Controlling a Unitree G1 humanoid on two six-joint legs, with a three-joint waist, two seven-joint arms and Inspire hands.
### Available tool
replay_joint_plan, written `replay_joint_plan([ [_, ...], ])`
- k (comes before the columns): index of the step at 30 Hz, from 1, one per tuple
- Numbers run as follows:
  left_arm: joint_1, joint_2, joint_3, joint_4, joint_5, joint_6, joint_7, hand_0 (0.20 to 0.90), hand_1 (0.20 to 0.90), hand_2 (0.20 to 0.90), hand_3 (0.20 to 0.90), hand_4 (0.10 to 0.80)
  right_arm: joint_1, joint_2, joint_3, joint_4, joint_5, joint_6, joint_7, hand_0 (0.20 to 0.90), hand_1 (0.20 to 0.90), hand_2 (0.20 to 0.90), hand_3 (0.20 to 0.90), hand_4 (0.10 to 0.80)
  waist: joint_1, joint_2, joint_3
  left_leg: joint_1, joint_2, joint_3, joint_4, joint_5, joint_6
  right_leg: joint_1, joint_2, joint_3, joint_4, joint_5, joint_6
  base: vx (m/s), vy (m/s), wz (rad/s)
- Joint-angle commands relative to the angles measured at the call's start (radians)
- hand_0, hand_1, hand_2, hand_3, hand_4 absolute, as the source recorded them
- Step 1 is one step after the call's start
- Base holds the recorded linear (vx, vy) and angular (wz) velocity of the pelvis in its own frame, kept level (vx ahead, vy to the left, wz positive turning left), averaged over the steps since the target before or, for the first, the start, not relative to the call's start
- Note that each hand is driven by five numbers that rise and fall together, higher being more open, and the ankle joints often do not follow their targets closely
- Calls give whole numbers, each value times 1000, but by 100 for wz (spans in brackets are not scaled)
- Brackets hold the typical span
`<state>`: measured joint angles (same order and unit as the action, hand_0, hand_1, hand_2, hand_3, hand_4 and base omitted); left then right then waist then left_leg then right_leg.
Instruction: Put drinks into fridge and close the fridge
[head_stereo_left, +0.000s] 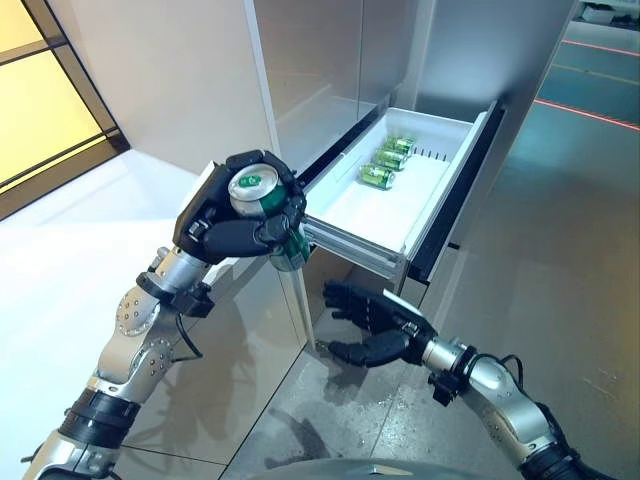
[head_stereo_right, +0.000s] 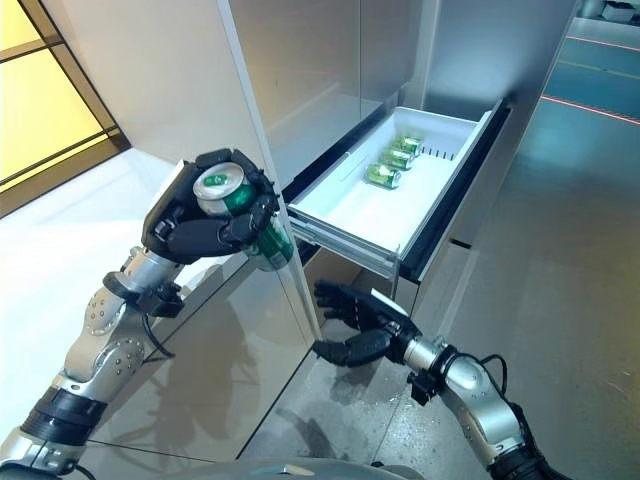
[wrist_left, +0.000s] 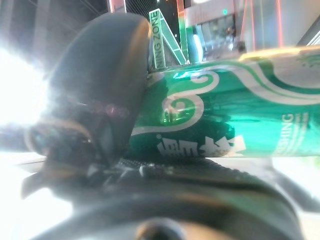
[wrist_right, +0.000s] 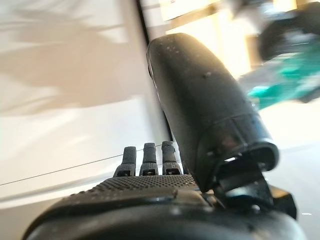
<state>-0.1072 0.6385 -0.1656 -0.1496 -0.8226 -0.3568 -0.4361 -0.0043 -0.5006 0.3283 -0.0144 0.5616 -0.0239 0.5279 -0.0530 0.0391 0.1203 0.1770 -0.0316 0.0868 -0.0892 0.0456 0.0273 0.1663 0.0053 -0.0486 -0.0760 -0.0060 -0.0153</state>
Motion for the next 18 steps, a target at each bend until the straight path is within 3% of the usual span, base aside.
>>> replay_joint_plan([
  [1, -147, -33, 35, -73, -46, -154, -27, 300, 300, 300, 200, 100, -116, 28, -25, -136, 119, -44, 20, 900, 900, 900, 900, 800, 6, -5, -60, -7, -34, -21, 28, -103, 36, -63, 1, -10, 122, -85, 58, -14, -11, -9],
  [7, -169, -37, -26, -84, -47, -107, -57, 300, 300, 300, 200, 100, -163, 26, -2, -160, 222, 23, -1, 900, 900, 900, 900, 800, 9, -10, -63, -2, -36, -25, 24, -102, 37, -55, 0, -13, 114, -78, 57, -2, -6, -2],
  [18, -255, -46, -127, -74, -59, -68, -71, 300, 300, 300, 200, 100, -234, 16, 72, -152, 237, 23, -11, 900, 900, 900, 900, 800, 10, -17, -57, -3, -38, -30, 19, -95, 34, -50, -1, -22, 101, -65, 56, -5, -2, 0],
])
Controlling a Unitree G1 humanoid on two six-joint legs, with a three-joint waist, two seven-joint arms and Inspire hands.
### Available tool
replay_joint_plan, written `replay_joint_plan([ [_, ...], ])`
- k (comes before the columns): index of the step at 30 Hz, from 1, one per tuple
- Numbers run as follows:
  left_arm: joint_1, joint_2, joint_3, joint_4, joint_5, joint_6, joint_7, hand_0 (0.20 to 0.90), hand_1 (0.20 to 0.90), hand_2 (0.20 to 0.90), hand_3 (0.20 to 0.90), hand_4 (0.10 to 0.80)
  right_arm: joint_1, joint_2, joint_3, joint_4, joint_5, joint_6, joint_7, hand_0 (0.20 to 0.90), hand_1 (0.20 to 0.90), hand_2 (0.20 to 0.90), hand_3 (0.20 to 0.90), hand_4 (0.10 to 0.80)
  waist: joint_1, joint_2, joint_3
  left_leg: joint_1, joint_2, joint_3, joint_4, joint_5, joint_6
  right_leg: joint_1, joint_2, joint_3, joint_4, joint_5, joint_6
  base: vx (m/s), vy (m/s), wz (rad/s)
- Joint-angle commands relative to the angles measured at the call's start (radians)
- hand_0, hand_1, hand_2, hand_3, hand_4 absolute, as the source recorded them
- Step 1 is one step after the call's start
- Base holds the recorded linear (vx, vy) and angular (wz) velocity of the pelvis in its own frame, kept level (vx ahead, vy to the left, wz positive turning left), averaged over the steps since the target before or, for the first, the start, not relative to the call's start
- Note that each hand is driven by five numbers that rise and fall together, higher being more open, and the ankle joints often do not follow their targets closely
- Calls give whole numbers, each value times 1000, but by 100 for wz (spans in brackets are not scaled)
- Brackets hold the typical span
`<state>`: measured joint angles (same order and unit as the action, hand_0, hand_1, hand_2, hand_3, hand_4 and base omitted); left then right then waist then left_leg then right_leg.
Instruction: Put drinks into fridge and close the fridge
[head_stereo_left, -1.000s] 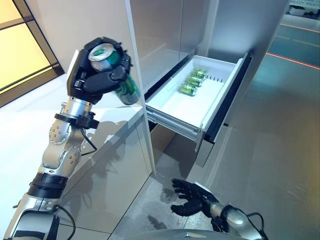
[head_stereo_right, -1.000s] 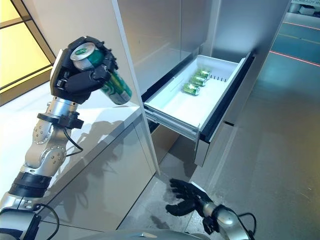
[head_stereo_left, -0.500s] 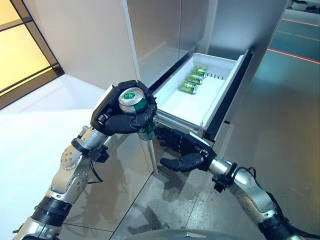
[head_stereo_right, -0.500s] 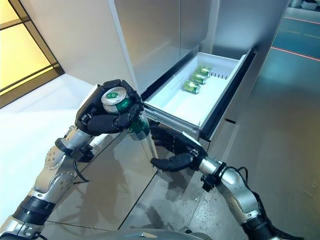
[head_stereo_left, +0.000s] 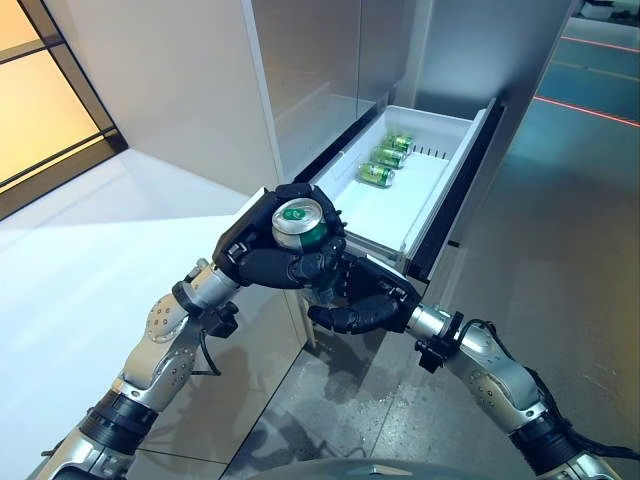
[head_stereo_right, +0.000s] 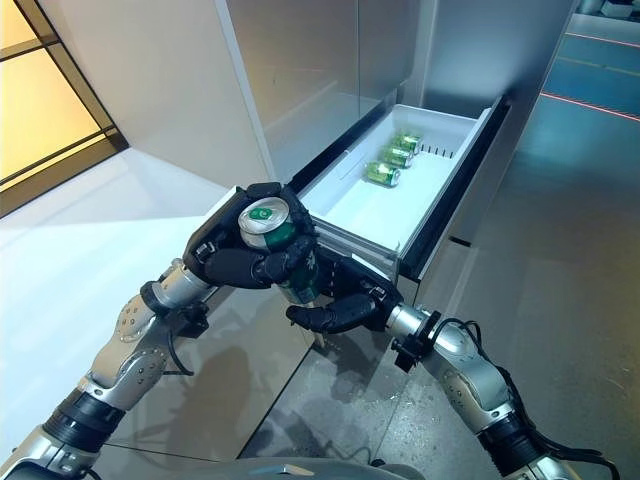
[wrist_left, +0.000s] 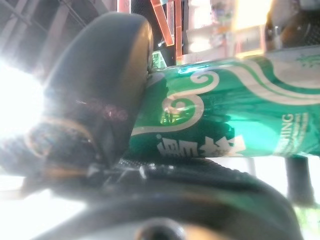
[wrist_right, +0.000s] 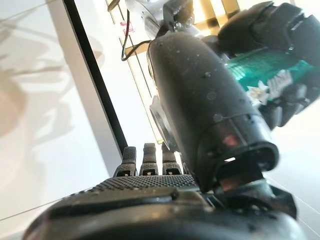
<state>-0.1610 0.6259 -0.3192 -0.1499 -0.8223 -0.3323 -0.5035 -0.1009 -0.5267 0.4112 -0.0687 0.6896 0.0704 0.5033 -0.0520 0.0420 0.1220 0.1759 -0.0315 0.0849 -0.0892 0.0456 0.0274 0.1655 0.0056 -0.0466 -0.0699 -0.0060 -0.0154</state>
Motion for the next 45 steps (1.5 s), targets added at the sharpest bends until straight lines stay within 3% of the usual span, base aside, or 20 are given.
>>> replay_joint_plan([
  [1, -204, -36, 20, -75, -65, -82, -5, 300, 300, 300, 200, 100, -141, 42, -7, -102, 118, -65, 20, 900, 900, 900, 900, 800, 9, -20, -58, -2, -38, -29, 19, -94, 34, -49, -2, -24, 95, -65, 56, 0, 0, 0],
  [18, -206, -111, -65, 5, -34, 22, 10, 300, 300, 300, 200, 100, -237, 60, 51, -169, 114, -131, -3, 900, 900, 900, 900, 800, 13, -21, -53, -6, -43, -40, 17, -91, 33, -46, -2, -23, 78, -53, 59, -3, -3, 1],
  [25, -168, -140, -76, 37, -20, 15, 4, 300, 300, 300, 200, 100, -245, 80, 54, -151, 244, 15, -16, 900, 900, 900, 900, 800, 19, -23, -54, -4, -43, -40, 19, -91, 33, -41, -2, -31, 74, -51, 58, 8, -1, 2],
  [26, -167, -142, -78, 37, -17, 15, 4, 300, 300, 300, 200, 100, -245, 81, 56, -148, 268, 33, -14, 651, 651, 651, 609, 509, 20, -24, -55, -3, -43, -40, 19, -91, 33, -40, -2, -31, 73, -51, 57, 0, 0, 0],
  [27, -166, -140, -82, 38, -20, 13, 4, 300, 300, 300, 200, 100, -238, 87, 63, -143, 280, 41, -10, 566, 566, 566, 510, 410, 21, -24, -55, -3, -43, -41, 19, -91, 32, -40, -2, -33, 73, -51, 57, 0, 0, 0],
  [28, -163, -139, -87, 42, -24, 9, 2, 300, 300, 300, 200, 100, -233, 89, 69, -134, 297, 51, -7, 300, 300, 300, 200, 100, 22, -24, -56, -3, -43, -42, 19, -91, 32, -39, -2, -34, 73, -51, 57, 0, 0, 0],
  [45, -154, -96, -112, 43, 84, -63, 0, 300, 300, 300, 200, 100, -223, 55, 71, -136, 262, 75, -57, 300, 300, 300, 200, 100, 22, -26, -51, 1, -44, -42, 26, -94, 34, -33, -3, -43, 73, -53, 56, 0, 0, 0],
])
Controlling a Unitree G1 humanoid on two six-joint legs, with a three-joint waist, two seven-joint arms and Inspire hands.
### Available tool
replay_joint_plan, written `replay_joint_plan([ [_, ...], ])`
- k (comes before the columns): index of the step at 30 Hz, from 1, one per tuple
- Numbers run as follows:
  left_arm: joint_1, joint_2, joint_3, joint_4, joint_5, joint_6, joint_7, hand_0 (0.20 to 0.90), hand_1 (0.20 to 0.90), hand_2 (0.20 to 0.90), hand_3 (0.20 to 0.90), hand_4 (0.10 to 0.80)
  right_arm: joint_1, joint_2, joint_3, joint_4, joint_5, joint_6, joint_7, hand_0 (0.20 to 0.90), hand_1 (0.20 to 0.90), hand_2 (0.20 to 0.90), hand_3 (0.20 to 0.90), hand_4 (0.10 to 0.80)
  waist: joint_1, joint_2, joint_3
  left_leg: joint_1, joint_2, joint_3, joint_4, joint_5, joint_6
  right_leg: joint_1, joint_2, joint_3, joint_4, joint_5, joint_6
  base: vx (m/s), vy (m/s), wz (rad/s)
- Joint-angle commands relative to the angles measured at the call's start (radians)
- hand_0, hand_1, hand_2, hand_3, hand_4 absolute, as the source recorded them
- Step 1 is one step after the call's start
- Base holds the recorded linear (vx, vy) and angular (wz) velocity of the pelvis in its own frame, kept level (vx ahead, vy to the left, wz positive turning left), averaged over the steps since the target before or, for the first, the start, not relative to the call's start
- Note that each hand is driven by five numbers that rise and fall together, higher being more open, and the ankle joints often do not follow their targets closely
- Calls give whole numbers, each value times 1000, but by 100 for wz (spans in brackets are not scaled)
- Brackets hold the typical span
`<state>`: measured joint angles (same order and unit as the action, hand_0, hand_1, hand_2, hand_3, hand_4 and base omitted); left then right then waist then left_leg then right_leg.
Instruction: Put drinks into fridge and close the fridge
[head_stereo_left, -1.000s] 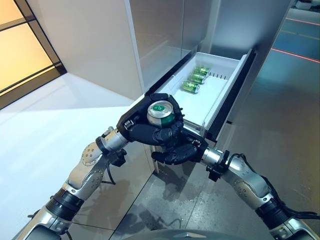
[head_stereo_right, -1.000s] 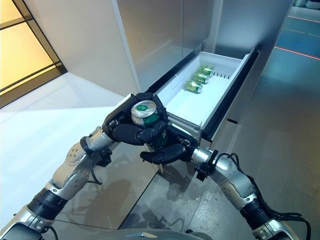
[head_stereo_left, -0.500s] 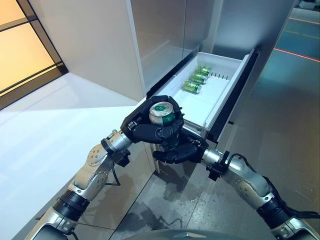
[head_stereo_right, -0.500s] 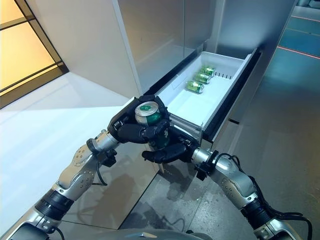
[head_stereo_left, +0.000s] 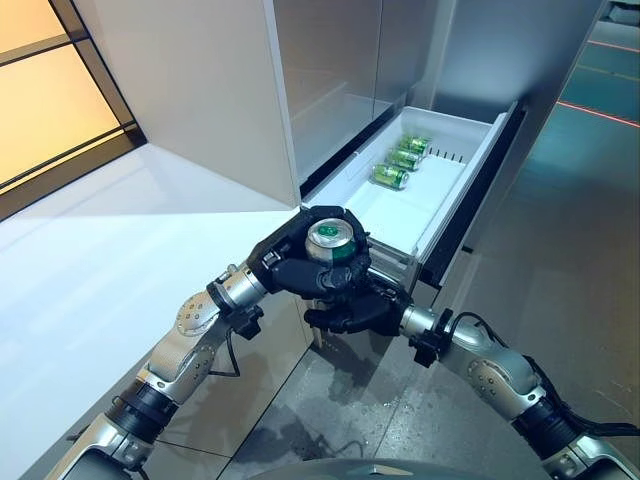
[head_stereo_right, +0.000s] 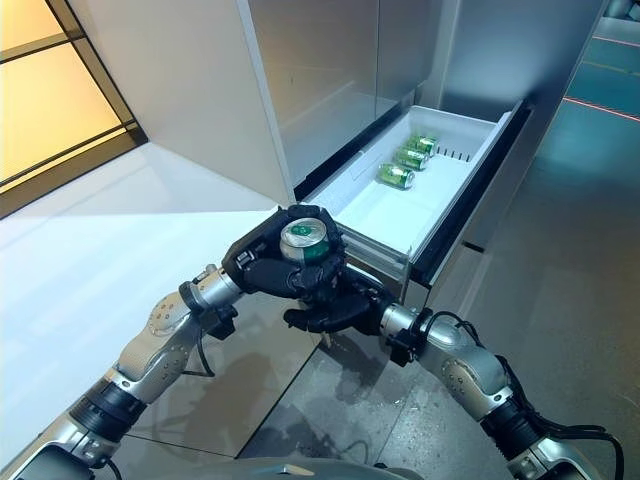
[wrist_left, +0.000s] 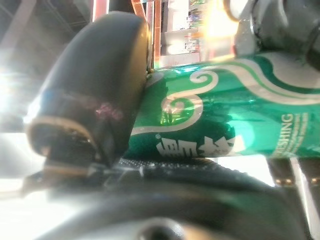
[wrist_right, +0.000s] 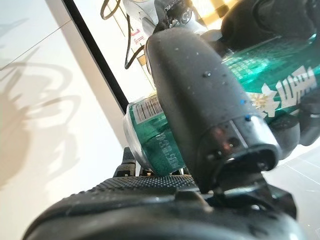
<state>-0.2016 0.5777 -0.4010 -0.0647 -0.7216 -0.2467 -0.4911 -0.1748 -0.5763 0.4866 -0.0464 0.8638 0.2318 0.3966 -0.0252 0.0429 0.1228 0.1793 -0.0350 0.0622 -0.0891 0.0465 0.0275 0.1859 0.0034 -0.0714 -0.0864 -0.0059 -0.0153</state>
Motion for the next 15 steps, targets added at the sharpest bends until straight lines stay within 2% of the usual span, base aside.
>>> replay_joint_plan([
  [1, -113, -47, -31, -42, -17, -149, -12, 300, 300, 300, 200, 100, -149, 104, -5, -158, 88, -87, 49, 300, 300, 300, 200, 100, -4, -27, -52, -3, -41, -19, 26, -95, 34, -53, -1, -18, 90, -53, 56, 0, 0, 0],
  [15, -102, -27, -27, -48, -10, -158, -16, 300, 300, 300, 200, 100, -161, 62, -38, -158, 71, -106, 35, 300, 300, 300, 200, 100, -6, -29, -50, 0, -38, -16, 25, -96, 32, -50, -1, -19, 85, -51, 56, 0, 0, 0],
])
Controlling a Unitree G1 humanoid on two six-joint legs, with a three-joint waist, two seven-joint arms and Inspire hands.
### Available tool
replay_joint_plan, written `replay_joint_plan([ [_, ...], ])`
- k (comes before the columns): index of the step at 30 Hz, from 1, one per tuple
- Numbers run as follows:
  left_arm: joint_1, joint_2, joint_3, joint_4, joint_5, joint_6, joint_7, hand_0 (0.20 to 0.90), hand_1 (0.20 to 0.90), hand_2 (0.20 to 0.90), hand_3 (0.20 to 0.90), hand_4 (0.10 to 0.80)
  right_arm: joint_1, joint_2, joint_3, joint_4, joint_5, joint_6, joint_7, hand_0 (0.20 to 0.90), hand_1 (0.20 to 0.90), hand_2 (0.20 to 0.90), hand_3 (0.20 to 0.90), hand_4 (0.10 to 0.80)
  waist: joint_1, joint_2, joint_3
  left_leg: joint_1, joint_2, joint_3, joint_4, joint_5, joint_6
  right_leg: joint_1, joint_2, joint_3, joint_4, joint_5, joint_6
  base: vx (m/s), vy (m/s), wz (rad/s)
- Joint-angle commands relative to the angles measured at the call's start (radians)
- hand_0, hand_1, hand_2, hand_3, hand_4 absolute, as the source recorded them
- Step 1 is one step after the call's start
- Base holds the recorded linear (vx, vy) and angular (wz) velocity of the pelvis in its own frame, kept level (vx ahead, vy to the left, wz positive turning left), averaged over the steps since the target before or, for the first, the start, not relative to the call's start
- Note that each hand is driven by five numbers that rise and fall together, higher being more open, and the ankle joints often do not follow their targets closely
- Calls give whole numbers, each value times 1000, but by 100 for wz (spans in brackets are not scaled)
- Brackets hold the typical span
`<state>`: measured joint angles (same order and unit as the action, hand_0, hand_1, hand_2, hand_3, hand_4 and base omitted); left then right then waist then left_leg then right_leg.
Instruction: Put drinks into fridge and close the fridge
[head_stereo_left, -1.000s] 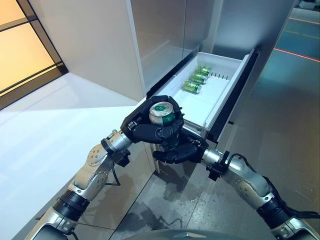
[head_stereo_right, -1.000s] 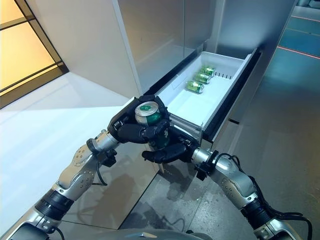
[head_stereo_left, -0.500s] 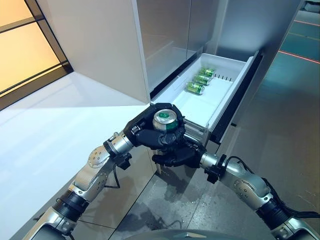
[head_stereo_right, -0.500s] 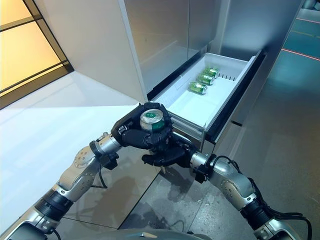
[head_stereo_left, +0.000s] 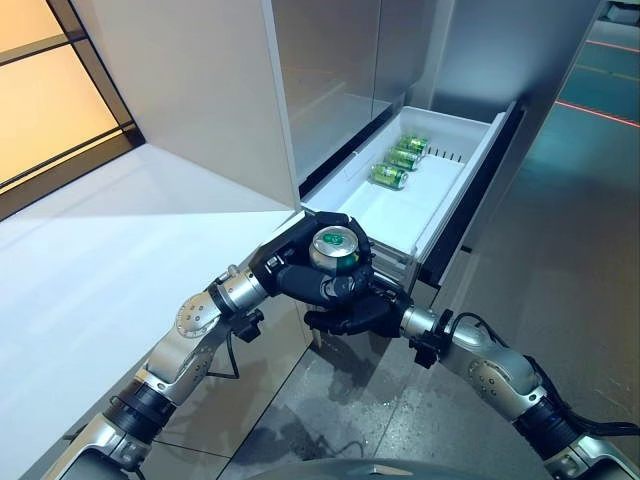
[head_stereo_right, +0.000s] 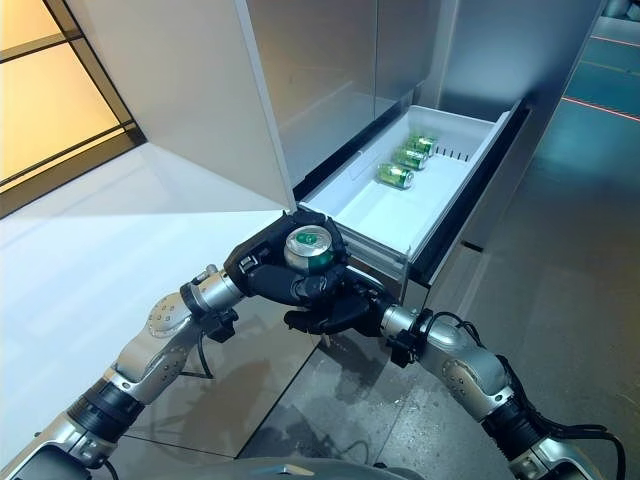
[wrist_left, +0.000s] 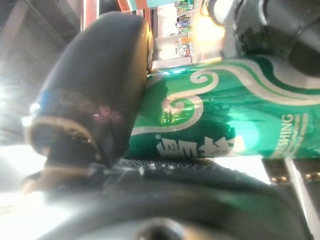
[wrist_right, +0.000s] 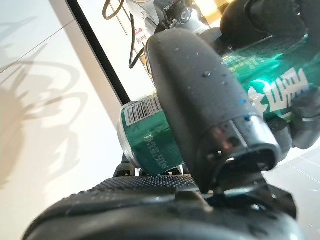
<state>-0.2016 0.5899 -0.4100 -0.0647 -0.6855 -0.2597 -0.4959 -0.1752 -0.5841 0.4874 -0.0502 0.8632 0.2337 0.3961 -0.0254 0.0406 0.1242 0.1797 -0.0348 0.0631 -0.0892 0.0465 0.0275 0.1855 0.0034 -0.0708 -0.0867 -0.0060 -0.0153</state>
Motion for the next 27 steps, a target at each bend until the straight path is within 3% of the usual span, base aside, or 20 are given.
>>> replay_joint_plan([
  [1, -96, -49, -17, -46, -32, -140, -7, 300, 300, 300, 200, 100, -159, 73, -42, -155, 62, -105, 37, 300, 300, 300, 200, 100, -8, -27, -51, 1, -38, -16, 27, -96, 31, -50, 0, -18, 89, -54, 56, 0, 0, 0],
  [22, -71, -63, -14, -31, -33, -133, 10, 300, 300, 300, 200, 100, -162, 66, -48, -165, 54, -104, 17, 300, 300, 300, 200, 100, -7, -26, -51, 4, -36, -11, 32, -101, 31, -46, -2, -22, 93, -58, 57, 0, 0, 0],
  [23, -69, -62, -15, -31, -26, -134, 21, 580, 580, 580, 527, 427, -162, 65, -50, -166, 50, -104, 14, 300, 300, 300, 200, 100, -7, -25, -51, 4, -36, -11, 34, -102, 31, -46, -2, -22, 93, -58, 57, 0, 0, 0],
  [24, -70, -62, -15, -27, -17, -138, 31, 580, 580, 580, 527, 427, -164, 63, -51, -167, 50, -101, 10, 300, 300, 300, 200, 100, -7, -26, -51, 3, -36, -11, 35, -102, 31, -46, -3, -23, 94, -58, 57, 0, 0, 0],
  [25, -69, -62, -13, -24, -12, -143, 35, 900, 900, 900, 900, 800, -166, 62, -54, -166, 46, -101, 7, 300, 300, 300, 200, 100, -7, -26, -51, 3, -36, -11, 35, -103, 31, -46, -3, -24, 94, -59, 57, 0, 0, 0],
  [27, -68, -62, -9, -21, -6, -153, 42, 900, 900, 900, 900, 800, -171, 59, -57, -165, 42, -102, -1, 300, 300, 300, 200, 100, -6, -26, -50, 4, -35, -11, 35, -103, 30, -46, -3, -25, 96, -59, 57, 0, 0, 0],
])
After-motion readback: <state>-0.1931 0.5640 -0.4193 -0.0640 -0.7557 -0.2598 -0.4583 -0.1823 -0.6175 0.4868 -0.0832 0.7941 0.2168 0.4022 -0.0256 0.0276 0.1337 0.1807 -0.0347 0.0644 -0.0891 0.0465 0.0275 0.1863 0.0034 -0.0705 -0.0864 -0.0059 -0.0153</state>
